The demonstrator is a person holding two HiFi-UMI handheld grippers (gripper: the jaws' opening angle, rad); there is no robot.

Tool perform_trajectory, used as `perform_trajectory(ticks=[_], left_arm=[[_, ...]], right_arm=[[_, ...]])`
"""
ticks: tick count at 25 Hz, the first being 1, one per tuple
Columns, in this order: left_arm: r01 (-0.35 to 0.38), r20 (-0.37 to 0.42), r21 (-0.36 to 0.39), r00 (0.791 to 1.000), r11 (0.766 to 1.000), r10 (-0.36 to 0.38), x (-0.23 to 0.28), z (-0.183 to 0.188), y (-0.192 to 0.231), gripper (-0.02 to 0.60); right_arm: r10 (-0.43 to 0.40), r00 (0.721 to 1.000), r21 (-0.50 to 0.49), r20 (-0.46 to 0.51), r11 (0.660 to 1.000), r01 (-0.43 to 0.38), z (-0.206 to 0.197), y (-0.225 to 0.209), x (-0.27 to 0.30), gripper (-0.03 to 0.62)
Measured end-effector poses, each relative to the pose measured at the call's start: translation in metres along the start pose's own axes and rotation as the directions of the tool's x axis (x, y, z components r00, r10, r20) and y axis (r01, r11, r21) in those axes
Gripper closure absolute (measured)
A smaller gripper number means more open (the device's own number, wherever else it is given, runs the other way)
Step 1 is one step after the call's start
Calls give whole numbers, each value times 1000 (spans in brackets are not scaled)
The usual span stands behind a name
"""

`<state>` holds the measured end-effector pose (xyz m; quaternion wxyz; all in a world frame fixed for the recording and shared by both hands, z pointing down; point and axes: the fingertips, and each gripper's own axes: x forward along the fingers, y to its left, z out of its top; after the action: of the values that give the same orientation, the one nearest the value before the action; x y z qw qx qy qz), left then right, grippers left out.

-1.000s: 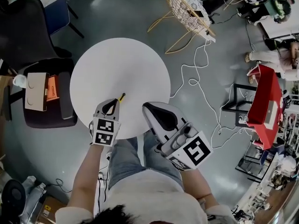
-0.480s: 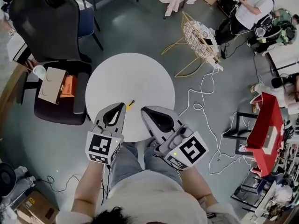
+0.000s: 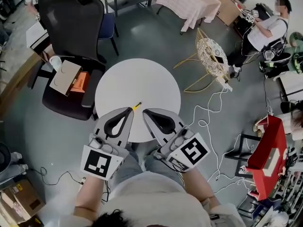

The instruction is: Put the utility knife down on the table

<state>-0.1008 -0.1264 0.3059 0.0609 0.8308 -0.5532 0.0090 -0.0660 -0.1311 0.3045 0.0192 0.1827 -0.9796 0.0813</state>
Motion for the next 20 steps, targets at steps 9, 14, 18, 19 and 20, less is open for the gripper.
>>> perform_trajectory(ticks=[9,14,18,19,20], left_arm=[[-57,42,2,997,998,57,-19,10,-16,572],[-71,66,14,995,997,70,-25,15,-21,572],[-68,77,23,995,997,67,-27,16,-25,572],[-67,79,25,995,997,65,-28,16,-27,572],[-65,80,26,995,998,63,-28,16,-28,572]], right_arm=[[57,998,-53,10,997,-56,10,18,-11,588],[73,997,-65,14,995,-72,13,25,-17,588],[75,997,-64,17,995,-74,13,28,-21,588],[76,997,-64,17,995,-75,13,29,-22,588],[76,997,-65,18,995,-75,13,30,-23,588]])
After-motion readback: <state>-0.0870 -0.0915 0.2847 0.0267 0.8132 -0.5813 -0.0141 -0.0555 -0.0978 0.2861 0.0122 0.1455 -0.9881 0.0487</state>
